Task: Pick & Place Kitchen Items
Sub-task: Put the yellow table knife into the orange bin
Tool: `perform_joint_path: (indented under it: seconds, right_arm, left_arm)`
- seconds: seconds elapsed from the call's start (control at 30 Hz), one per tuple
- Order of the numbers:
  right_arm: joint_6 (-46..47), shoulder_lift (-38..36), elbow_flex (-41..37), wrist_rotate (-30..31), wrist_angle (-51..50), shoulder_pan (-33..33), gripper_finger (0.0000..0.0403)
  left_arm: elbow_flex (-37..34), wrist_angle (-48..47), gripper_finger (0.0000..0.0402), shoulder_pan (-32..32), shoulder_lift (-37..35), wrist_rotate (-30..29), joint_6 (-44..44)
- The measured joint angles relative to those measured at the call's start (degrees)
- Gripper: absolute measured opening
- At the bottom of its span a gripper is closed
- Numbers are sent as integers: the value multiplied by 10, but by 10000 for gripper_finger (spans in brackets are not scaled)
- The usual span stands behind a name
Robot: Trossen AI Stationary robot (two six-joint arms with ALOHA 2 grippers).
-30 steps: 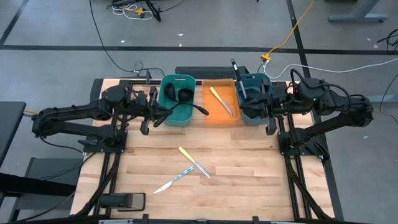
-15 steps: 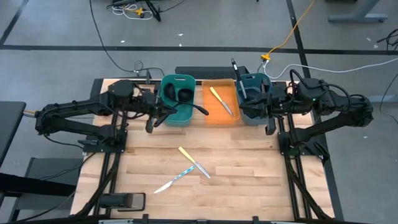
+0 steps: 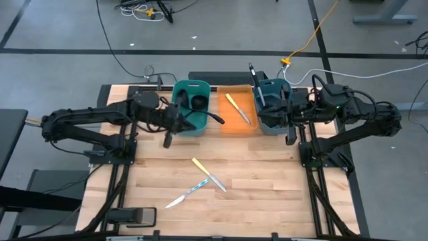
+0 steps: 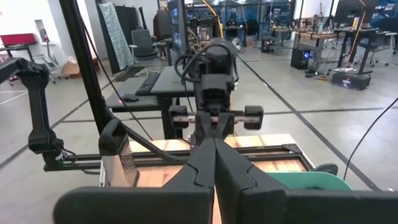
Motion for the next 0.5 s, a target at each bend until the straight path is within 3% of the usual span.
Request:
perform_joint_path:
  seconds: [0.5]
  right_arm:
    - [-10,0,0,0,-4,0,4]
  left_arm:
    - [87,-111,92,-13,79,-9,13]
